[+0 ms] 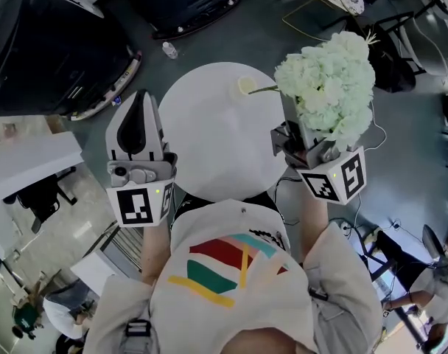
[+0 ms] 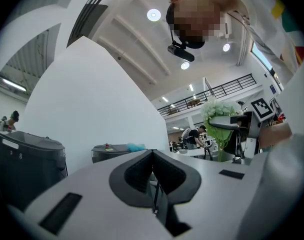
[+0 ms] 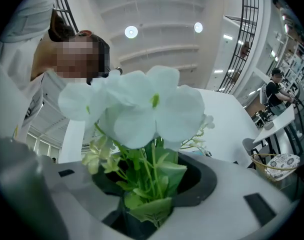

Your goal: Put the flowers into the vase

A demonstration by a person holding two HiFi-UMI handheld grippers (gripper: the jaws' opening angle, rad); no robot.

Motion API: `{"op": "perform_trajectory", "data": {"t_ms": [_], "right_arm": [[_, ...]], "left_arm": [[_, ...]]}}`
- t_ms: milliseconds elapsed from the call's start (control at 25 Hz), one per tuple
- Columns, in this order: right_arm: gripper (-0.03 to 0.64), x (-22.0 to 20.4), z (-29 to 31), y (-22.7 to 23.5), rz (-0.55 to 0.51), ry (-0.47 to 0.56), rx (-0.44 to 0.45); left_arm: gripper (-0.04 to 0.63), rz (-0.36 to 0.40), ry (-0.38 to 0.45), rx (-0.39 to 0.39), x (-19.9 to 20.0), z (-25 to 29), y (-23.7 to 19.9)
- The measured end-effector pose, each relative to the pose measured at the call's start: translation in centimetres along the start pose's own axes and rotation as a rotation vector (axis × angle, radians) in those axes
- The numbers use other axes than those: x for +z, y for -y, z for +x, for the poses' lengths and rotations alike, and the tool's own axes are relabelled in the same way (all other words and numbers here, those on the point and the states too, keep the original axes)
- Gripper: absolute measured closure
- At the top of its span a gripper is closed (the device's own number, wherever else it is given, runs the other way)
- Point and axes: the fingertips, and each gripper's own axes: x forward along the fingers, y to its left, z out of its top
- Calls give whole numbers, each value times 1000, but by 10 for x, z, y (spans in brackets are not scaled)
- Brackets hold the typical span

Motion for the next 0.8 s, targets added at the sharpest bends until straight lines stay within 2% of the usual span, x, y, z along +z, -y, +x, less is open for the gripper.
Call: {"op": "perform_trajectory", "data": {"t_ms": [200,400,640,800], "right_arm": [[390,-26,20,13,-18,-23,-19],[390,-78,23,30,44,-50,-19],[388,-130,21,33,-80,-122,-21],[388,-152,9,33,-90,-173,-33]], "left_arm": [[595,-2,-60,-21,-21,7,-4],[595,-79,-186,-41,-77,2,8],[595,-117,-278,-65,-135,-8,13],[595,-121,-316,-63,-151,-18,14]]}}
